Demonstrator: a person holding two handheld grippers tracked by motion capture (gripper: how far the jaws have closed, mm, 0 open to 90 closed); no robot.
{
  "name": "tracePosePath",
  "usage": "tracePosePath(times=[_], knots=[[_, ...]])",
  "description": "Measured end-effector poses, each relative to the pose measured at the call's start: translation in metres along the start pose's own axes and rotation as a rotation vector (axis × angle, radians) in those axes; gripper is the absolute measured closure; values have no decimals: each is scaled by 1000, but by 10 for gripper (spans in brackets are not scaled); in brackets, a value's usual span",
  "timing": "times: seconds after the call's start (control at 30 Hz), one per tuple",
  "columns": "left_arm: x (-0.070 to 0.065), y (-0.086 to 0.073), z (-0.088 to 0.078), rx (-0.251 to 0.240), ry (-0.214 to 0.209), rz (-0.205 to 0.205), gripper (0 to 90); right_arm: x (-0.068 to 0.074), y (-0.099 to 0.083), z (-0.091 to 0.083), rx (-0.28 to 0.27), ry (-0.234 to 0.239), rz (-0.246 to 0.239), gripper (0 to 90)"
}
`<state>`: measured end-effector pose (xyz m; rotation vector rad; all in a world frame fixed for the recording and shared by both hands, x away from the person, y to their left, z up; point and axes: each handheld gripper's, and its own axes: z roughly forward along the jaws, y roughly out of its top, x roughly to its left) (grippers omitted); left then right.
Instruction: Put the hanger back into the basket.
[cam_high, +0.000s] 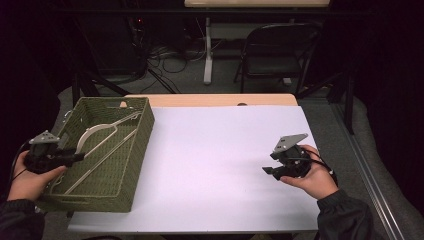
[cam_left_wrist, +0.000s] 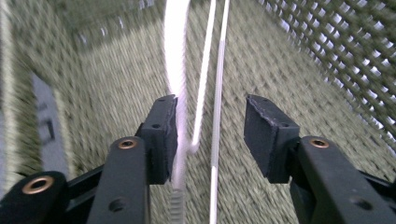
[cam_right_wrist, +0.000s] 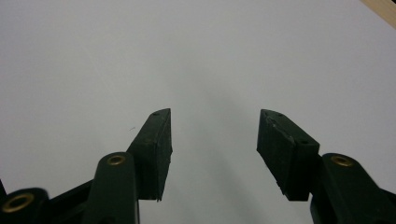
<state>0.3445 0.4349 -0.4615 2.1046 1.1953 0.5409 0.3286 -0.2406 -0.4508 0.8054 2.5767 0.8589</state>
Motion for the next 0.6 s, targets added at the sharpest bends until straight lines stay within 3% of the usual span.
tracePosePath(times=[0.1,0.17,0.23,0.3,0.43,0.47,0.6], knots=[[-5,5,-7,-21,29,24,504,1,-1,0,-1,3,0,447],[-6,9,-13,-32,88,42,483,1,-1,-1,18,-1,-1,447],[-6,12,-21,-45,138,8,471,1,-1,-1,10,-1,2,447],[-5,14,-30,-65,142,-40,454,1,-1,-1,4,-2,3,447],[-17,15,-44,-90,122,-69,438,3,-3,-1,-28,-6,4,446],[-22,15,-46,-89,109,-74,435,4,-4,-3,-14,-6,4,446],[-53,14,-53,-79,84,-33,432,9,-8,-8,-14,-39,-2,443]])
